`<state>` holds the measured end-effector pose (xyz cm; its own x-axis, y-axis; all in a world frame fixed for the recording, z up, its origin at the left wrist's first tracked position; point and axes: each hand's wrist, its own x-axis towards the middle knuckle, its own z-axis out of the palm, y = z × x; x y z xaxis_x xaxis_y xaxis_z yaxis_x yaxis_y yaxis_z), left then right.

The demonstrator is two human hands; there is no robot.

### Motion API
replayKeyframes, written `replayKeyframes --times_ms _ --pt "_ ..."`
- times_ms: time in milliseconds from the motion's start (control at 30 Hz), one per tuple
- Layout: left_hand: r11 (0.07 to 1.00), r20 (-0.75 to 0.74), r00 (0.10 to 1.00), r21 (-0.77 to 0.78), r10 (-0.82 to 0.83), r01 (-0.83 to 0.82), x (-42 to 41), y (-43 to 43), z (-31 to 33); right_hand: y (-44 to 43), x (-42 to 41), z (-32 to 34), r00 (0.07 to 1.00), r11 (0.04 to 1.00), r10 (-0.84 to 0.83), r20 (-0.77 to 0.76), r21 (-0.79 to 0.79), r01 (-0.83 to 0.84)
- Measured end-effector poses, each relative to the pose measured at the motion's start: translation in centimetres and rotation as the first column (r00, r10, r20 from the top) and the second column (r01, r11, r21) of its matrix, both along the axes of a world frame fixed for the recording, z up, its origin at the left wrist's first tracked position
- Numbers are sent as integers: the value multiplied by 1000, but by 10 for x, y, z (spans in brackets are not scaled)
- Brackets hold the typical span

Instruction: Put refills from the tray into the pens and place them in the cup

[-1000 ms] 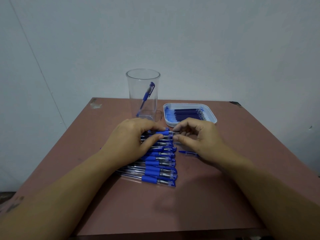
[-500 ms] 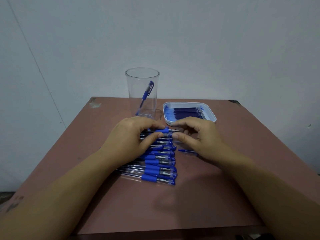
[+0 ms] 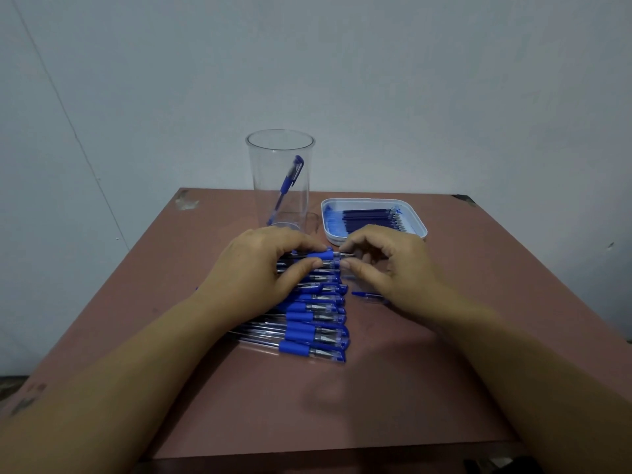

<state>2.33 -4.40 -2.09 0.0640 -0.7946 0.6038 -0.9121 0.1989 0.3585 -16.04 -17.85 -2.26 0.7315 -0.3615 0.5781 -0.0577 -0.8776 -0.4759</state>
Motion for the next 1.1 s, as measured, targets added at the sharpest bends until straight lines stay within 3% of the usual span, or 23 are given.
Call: replayKeyframes --times_ms 500,633,767,1100 --pt "1000 0 1000 -18 -9 9 0 0 0 -2 -3 0 1000 997 8 -17 74 -6" --pt "1000 6 1000 -13 -16 16 -1 1 1 -1 0 0 1000 1000 1 -29 -1 -1" --pt "1000 6 1000 -11 -14 14 1 -1 0 0 -2 1 1000 997 7 -2 77 -7" --pt "1000 24 1000 -22 -20 20 1 -1 -1 2 0 2 999 999 -15 -37 33 16"
